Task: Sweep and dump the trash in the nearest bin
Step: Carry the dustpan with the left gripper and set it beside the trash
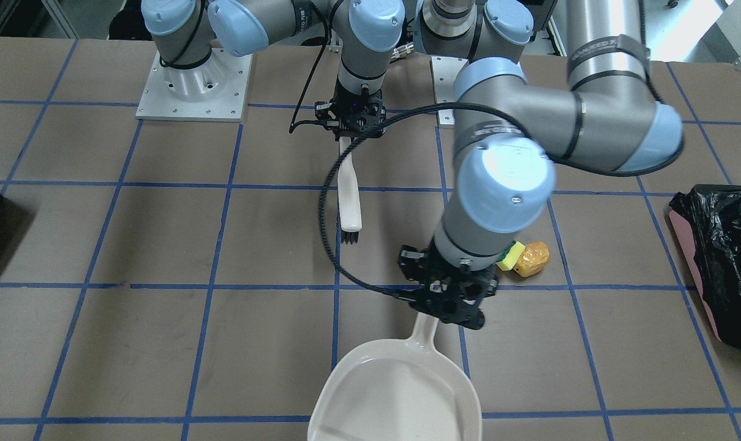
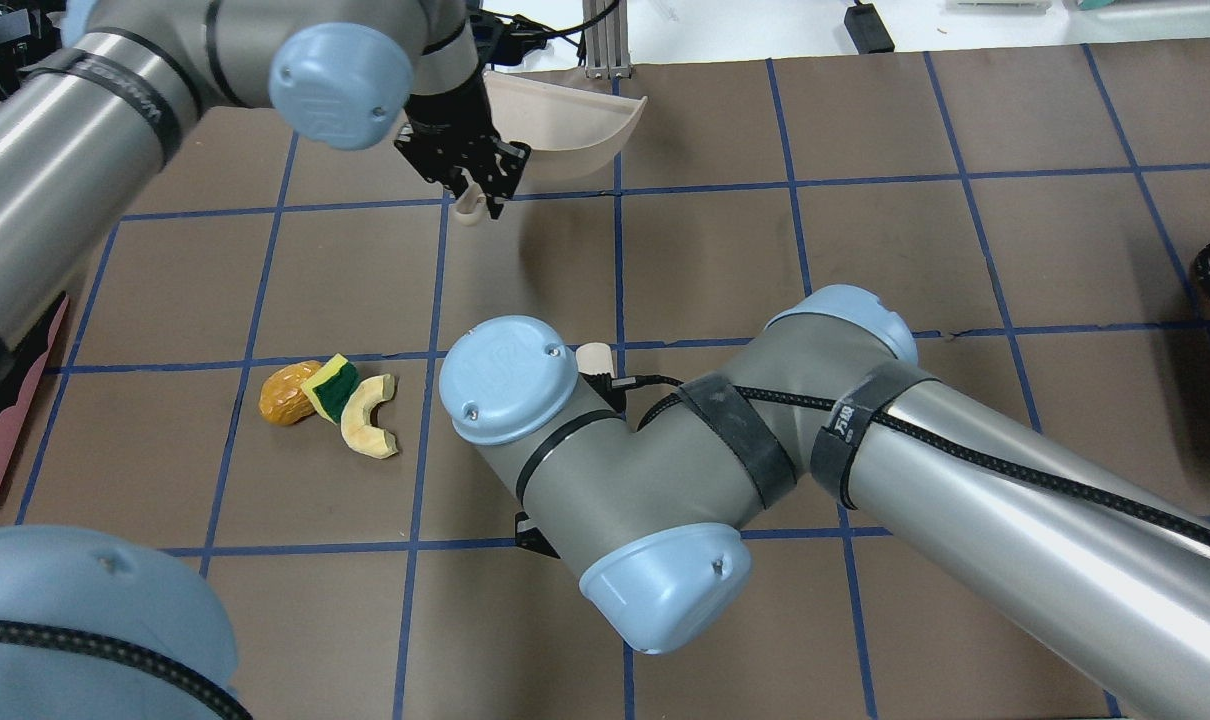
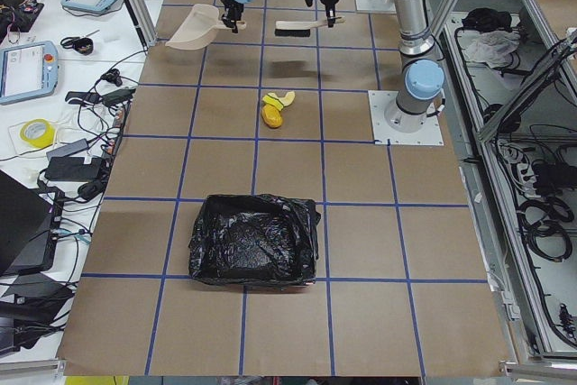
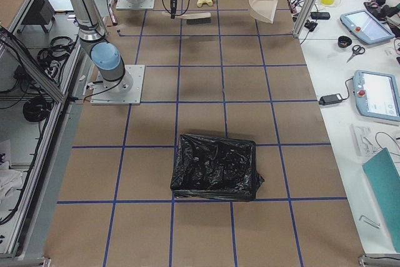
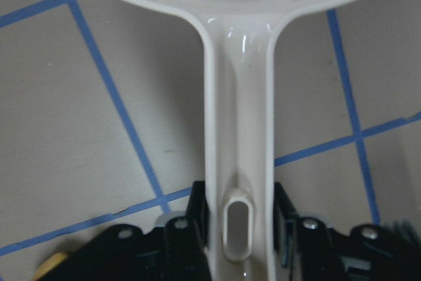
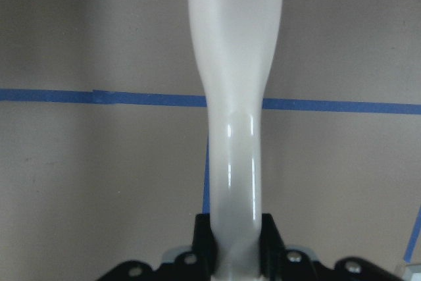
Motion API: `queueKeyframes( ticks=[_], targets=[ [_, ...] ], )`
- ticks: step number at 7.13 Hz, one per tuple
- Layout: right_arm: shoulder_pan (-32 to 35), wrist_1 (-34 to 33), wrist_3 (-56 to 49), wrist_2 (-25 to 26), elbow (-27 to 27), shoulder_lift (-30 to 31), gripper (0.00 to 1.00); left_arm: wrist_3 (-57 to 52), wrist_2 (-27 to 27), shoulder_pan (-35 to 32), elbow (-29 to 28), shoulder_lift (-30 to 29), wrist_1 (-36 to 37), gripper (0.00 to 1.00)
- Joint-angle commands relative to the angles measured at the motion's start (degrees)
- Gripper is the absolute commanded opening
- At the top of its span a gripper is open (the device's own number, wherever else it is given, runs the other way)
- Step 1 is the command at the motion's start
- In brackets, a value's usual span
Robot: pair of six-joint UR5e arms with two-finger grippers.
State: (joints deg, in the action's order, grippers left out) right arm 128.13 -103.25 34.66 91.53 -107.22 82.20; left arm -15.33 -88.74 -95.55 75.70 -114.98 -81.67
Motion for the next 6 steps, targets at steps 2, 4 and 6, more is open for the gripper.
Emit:
queueKeyframes(
  ticks=[2,4,6],
  targets=[
    [-0.3,1.0,-0.5,-0.4,2.1,0.2,0.00,-31.9,-2.8,16.7,1.1,5.4,-5.2,0.00],
    [-1.2,0.6,-1.0,-0.5,2.6,0.2,0.00,-50.9,-7.1,24.9,2.8,6.6,-7.3,0.00],
    [-2.4,0.7,-0.7,-0.6,2.7,0.2,0.00,-69.2,-10.9,31.5,5.1,7.1,-5.8,0.00]
  ],
)
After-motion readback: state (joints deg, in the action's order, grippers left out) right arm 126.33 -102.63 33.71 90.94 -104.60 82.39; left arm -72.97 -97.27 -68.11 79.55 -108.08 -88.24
